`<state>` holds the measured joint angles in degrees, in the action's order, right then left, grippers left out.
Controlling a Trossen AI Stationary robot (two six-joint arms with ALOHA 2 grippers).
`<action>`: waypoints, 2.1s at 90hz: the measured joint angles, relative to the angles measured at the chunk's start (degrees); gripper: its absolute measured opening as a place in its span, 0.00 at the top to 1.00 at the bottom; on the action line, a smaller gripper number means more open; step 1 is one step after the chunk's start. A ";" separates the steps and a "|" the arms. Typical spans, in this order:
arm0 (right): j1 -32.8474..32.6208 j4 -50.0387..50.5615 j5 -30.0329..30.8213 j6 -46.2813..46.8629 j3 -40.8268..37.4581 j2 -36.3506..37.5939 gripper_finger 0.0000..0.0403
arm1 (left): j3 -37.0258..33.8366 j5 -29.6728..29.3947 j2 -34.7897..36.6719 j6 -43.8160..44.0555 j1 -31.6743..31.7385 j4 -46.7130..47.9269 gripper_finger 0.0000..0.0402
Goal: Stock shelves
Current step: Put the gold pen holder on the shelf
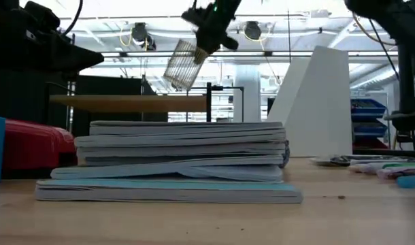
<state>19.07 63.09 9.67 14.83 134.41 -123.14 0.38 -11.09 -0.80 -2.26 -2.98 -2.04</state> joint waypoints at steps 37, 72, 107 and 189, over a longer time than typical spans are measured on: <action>3.07 1.51 -2.23 3.56 0.09 0.40 1.00 | 0.02 0.02 -0.02 0.00 0.02 0.00 0.94; 3.21 -1.89 -2.13 2.71 0.09 -1.62 1.00 | 0.01 0.04 -0.02 -0.03 0.01 0.00 0.94; 2.99 -8.01 -2.14 3.94 0.09 -3.66 0.78 | 0.01 0.04 0.00 0.02 0.00 0.00 0.94; 2.09 6.30 -2.34 -12.72 0.28 8.84 0.60 | 0.00 0.09 0.00 0.12 0.00 0.00 0.94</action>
<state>21.17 69.39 7.33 2.11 134.69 -114.30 0.38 -11.00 -0.80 -2.14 -2.98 -2.05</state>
